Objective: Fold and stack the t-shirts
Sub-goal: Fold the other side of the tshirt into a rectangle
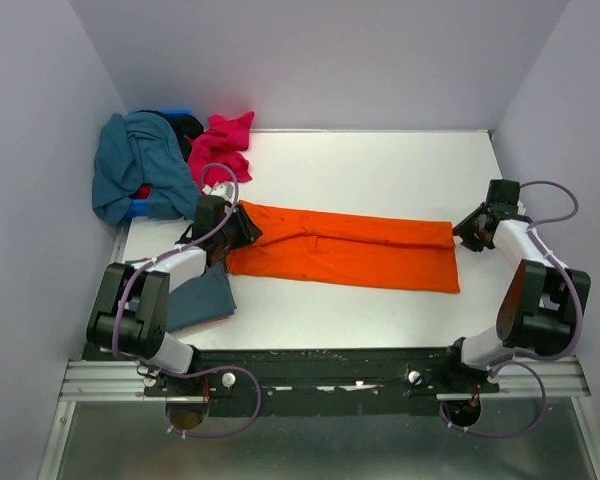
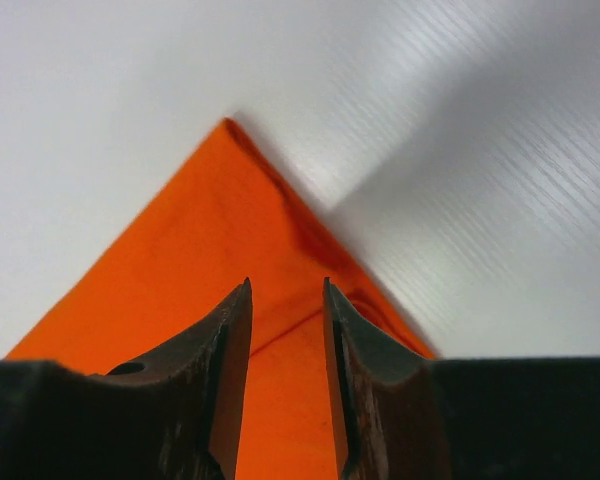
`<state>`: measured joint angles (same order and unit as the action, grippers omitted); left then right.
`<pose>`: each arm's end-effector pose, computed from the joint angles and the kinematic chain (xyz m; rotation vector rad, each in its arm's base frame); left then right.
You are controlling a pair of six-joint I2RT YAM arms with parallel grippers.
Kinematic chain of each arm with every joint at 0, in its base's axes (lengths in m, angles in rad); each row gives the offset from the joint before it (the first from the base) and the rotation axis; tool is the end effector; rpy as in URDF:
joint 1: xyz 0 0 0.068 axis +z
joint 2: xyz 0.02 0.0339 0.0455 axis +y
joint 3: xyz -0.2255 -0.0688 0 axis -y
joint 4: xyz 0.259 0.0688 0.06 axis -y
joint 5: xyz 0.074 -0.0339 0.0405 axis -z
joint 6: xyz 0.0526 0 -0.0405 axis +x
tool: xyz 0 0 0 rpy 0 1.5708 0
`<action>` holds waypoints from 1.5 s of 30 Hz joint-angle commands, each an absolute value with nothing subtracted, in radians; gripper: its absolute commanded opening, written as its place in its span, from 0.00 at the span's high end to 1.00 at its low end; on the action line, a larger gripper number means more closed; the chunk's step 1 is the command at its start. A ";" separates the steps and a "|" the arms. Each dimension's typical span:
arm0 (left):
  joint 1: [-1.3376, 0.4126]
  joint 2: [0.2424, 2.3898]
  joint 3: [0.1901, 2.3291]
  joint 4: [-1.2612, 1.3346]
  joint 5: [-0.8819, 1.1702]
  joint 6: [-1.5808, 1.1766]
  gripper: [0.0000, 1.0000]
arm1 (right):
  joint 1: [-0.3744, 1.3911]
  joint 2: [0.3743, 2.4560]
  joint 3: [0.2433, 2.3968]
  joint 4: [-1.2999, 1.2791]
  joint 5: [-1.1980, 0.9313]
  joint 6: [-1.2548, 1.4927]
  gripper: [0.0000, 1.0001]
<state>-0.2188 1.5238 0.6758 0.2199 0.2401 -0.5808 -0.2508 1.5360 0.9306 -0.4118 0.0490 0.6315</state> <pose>0.3164 -0.0832 0.1107 -0.2708 2.2535 -0.7011 0.3150 -0.0834 0.1332 1.1213 2.3325 0.0768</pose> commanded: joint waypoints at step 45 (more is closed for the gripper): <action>-0.161 1.947 1.229 -0.193 0.063 -0.515 0.66 | 0.459 2.224 1.604 -0.127 -0.523 0.637 0.50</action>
<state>-0.1780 1.9461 1.2476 -0.1745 0.1074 -0.5240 0.4324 2.1929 1.5608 -0.0685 -0.5285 0.6392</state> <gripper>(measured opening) 0.344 0.499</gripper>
